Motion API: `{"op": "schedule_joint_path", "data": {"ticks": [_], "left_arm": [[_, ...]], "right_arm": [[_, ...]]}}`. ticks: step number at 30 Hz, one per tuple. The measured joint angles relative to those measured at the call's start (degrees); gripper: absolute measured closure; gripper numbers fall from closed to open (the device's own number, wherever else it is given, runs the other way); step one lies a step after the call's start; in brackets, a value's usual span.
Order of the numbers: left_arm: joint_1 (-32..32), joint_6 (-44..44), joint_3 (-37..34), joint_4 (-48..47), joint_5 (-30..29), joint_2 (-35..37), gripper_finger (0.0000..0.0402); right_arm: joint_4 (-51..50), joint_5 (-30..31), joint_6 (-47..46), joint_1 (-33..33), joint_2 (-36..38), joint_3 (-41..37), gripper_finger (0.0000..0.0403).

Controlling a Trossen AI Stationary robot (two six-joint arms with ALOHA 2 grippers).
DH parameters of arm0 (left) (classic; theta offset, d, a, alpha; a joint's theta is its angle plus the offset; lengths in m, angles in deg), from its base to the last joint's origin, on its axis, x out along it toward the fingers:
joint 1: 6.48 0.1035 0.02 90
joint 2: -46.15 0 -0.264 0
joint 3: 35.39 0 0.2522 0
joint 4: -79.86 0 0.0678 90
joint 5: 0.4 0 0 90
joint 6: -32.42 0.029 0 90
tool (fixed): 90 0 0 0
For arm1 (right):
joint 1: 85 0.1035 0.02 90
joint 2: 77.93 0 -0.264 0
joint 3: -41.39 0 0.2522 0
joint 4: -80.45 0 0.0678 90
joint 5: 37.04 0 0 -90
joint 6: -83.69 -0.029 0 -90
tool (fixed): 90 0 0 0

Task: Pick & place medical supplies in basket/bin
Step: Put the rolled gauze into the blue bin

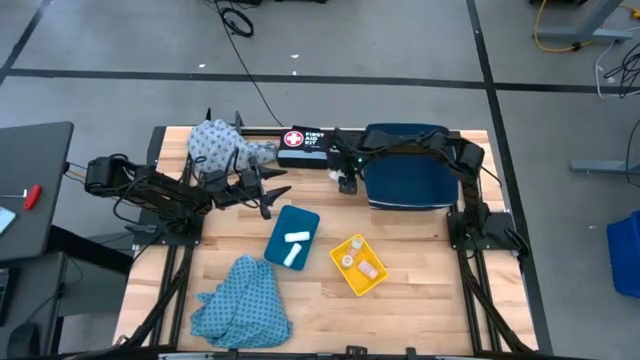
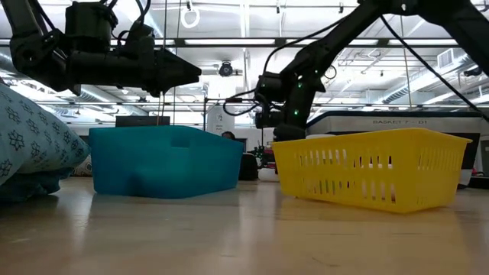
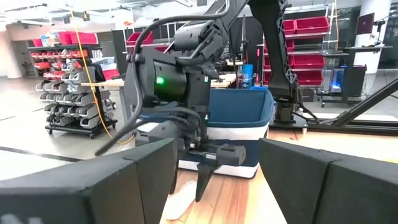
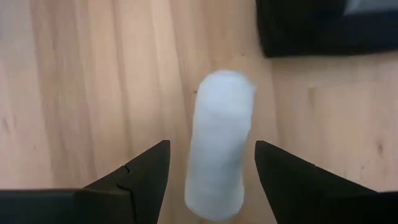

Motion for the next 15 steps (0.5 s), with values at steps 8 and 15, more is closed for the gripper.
{"op": "schedule_joint_path", "data": {"ticks": [8,15], "left_arm": [[0.0,-0.02,0.0,-0.15,0.0,0.0,0.0173],[0.0,-0.01,0.0,-0.15,0.0,0.0,0.0173]], "right_arm": [[0.36,3.46,1.72,1.89,-1.61,-0.02,0.0222],[1.09,3.86,0.12,4.78,-1.45,-0.02,0.0376]]}}
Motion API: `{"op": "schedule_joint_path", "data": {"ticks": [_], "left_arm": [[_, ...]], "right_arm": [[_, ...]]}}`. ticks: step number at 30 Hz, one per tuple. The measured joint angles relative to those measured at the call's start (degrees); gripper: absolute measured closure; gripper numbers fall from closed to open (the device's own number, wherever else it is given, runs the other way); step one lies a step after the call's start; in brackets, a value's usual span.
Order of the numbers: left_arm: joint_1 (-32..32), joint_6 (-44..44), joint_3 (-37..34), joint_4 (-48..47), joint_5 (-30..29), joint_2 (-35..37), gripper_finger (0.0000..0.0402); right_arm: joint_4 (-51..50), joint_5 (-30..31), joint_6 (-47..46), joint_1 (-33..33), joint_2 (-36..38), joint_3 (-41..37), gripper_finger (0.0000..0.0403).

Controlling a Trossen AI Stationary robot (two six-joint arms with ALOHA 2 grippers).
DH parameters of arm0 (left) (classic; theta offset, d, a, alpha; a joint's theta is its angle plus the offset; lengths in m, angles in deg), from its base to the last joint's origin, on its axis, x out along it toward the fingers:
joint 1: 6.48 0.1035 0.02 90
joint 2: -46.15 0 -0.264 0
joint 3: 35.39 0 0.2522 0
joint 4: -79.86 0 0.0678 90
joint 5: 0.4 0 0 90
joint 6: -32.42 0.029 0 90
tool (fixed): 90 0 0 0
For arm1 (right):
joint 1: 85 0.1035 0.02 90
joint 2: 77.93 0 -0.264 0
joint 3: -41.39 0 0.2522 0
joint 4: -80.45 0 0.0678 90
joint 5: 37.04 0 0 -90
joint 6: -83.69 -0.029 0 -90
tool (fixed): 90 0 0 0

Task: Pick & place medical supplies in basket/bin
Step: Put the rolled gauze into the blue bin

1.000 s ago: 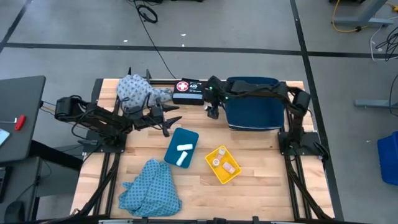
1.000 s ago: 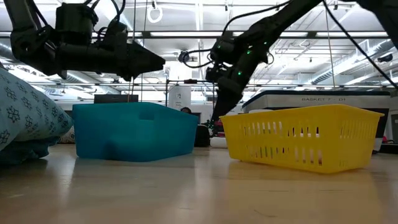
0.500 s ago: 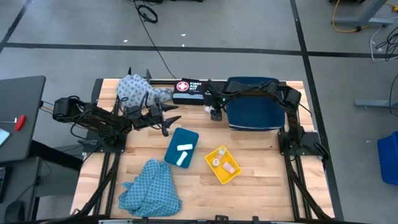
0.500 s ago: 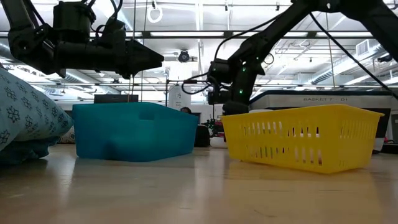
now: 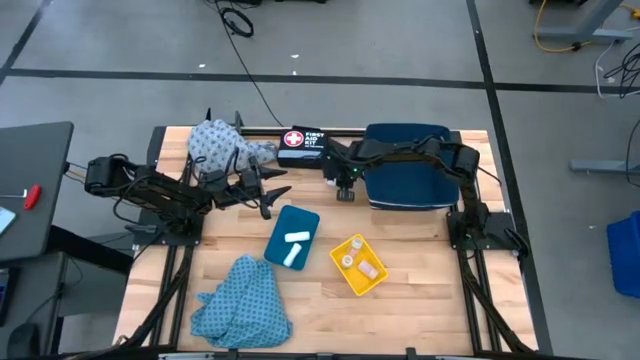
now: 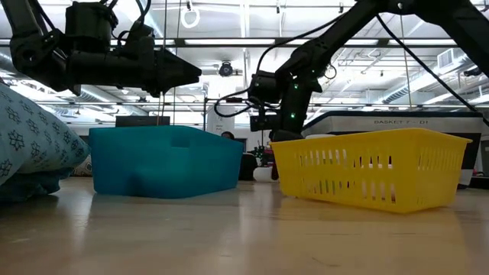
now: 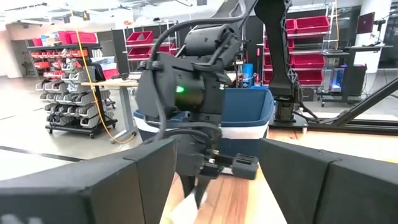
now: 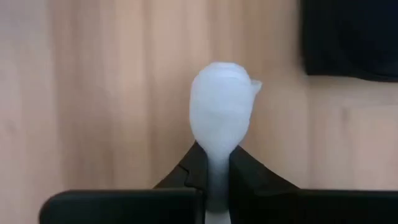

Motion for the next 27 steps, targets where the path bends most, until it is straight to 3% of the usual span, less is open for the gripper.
{"op": "schedule_joint_path", "data": {"ticks": [6,16,27], "left_arm": [[-0.04,-0.01,0.0,0.0,0.0,0.0,0.0173],[-0.09,-0.55,0.0,-0.02,0.32,0.0,0.0173],[-0.09,-3.17,0.02,2.81,12.34,0.04,0.0173]], "right_arm": [[0.21,-0.96,-4.61,2.78,1.05,0.0,0.0376],[4.08,-0.55,-8.0,8.75,9.15,0.0,0.0376],[15.83,3.23,-10.93,15.91,18.66,0.0,0.0376]]}}
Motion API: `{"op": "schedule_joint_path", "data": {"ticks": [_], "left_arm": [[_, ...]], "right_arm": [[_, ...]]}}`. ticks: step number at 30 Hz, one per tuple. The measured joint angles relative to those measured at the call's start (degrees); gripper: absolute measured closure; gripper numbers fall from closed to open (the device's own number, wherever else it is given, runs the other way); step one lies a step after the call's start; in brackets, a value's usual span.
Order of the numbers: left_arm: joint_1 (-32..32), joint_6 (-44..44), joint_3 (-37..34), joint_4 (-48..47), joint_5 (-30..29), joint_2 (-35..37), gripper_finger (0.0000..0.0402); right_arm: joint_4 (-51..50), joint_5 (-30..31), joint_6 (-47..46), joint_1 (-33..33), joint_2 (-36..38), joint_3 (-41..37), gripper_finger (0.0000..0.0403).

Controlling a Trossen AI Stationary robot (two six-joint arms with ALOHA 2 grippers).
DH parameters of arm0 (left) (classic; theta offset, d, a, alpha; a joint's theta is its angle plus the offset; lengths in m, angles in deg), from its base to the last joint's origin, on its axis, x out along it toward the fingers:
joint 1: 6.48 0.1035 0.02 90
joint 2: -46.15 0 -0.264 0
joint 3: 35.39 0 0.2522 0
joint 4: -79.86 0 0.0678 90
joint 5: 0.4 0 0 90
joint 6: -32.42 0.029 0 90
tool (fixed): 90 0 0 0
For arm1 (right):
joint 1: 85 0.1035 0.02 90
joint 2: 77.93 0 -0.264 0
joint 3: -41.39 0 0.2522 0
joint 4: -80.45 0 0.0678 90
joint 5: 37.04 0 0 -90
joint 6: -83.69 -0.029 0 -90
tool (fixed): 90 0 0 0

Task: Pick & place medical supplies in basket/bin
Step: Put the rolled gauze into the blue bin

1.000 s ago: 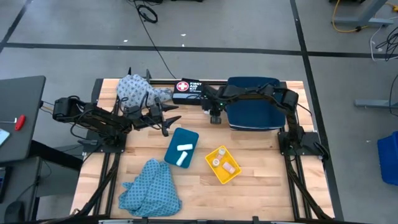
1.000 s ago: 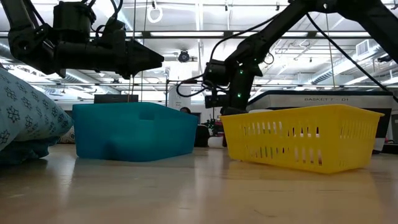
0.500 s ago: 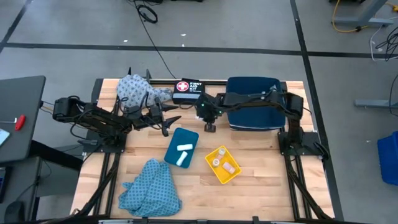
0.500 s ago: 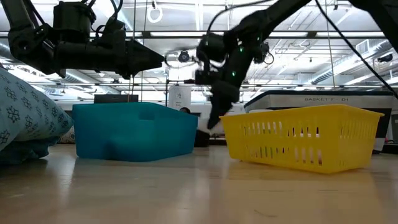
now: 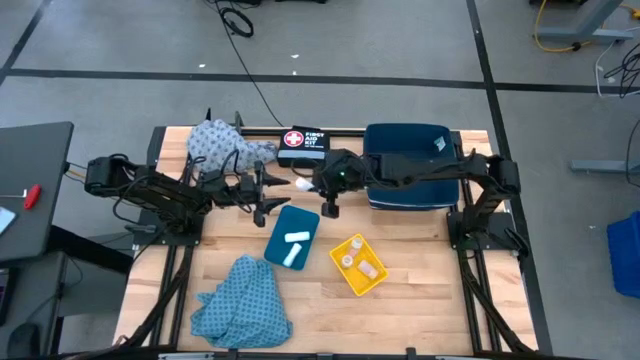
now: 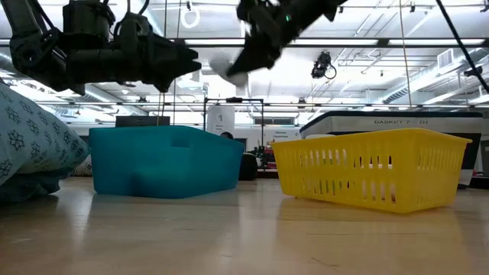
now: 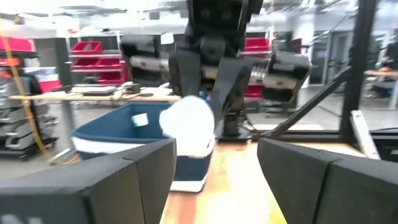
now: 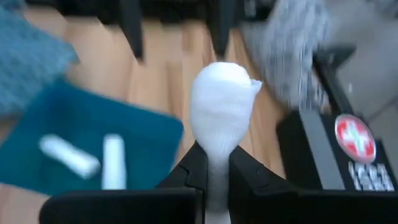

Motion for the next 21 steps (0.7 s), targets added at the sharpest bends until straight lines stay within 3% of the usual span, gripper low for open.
{"op": "schedule_joint_path", "data": {"ticks": [7,21], "left_arm": [[-0.02,-4.11,0.07,6.47,3.97,0.03,0.0172],[-0.04,-5.51,0.83,8.86,3.89,-0.02,0.0174]], "right_arm": [[9.61,0.05,0.84,3.16,-0.41,0.01,0.0376],[17.61,-1.75,2.62,4.0,-1.81,-0.02,0.0376]]}}
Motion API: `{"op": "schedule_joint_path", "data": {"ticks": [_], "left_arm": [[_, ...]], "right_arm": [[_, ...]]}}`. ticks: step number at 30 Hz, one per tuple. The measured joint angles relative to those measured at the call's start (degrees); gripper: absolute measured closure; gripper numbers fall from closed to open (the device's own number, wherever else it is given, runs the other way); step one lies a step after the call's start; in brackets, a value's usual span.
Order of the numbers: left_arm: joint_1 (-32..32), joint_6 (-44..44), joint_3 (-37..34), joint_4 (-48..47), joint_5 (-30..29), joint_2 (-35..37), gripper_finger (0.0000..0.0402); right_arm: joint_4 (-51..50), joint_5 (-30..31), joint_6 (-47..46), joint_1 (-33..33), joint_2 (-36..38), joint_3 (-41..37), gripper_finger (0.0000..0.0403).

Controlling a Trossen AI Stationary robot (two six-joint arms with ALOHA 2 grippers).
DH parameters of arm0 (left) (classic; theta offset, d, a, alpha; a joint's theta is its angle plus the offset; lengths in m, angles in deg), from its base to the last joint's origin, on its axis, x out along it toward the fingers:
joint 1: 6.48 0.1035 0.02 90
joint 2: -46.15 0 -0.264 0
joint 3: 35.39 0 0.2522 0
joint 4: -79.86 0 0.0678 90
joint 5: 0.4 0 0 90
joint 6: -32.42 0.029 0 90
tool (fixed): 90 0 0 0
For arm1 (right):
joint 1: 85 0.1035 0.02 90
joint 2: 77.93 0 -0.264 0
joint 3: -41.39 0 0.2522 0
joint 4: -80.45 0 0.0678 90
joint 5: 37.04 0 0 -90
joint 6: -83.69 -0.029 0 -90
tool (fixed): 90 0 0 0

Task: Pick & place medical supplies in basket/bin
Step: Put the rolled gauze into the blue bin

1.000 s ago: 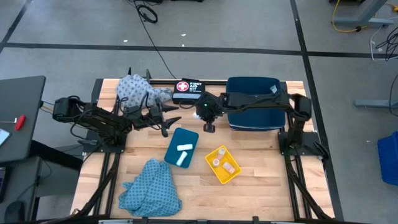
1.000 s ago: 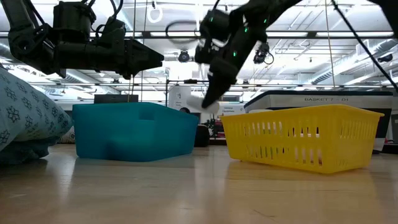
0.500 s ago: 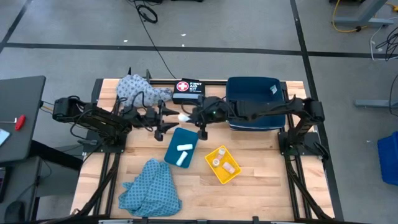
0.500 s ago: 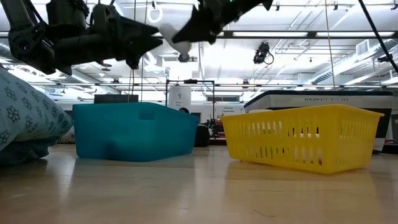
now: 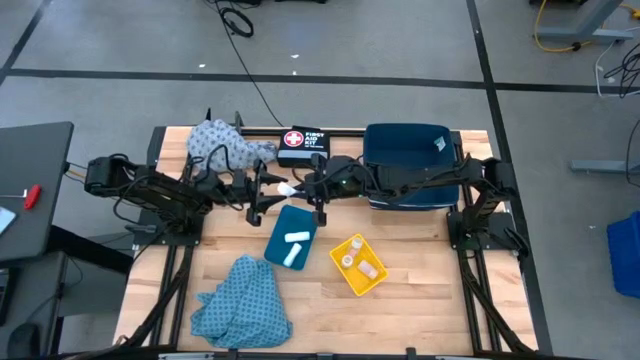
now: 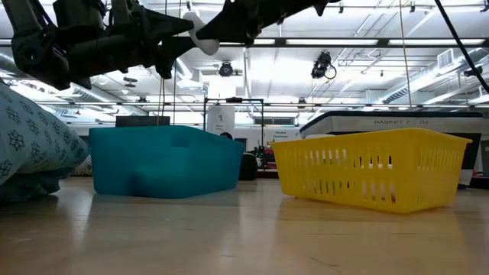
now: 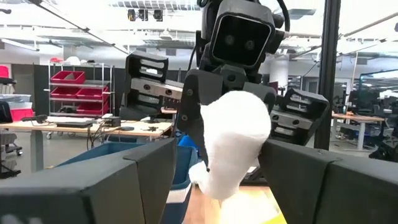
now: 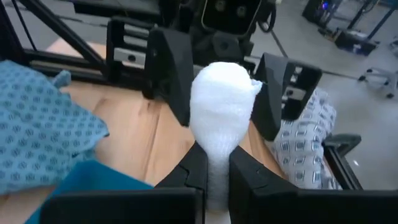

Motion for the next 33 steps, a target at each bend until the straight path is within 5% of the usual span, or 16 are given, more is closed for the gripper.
{"op": "schedule_joint_path", "data": {"ticks": [7,13,17,33], "left_arm": [[-1.01,0.22,1.96,-0.06,-0.81,-1.03,0.0209],[-4.71,4.7,2.56,-0.26,-6.25,-2.34,0.0318],[-5.81,6.81,2.54,-0.52,-7.11,-2.32,0.0324],[-5.92,7.62,2.65,-5.76,-7.31,-2.29,0.0359]], "right_arm": [[2.04,-1.51,-0.02,-0.02,0.01,0.0,0.0376],[1.1,-2.07,-0.42,0.03,0.02,-0.02,0.0376],[0.23,-2.16,-0.52,0.08,0.07,-0.02,0.0377],[-6.76,-0.61,-4.2,0.8,0.09,0.03,0.0156]]}}
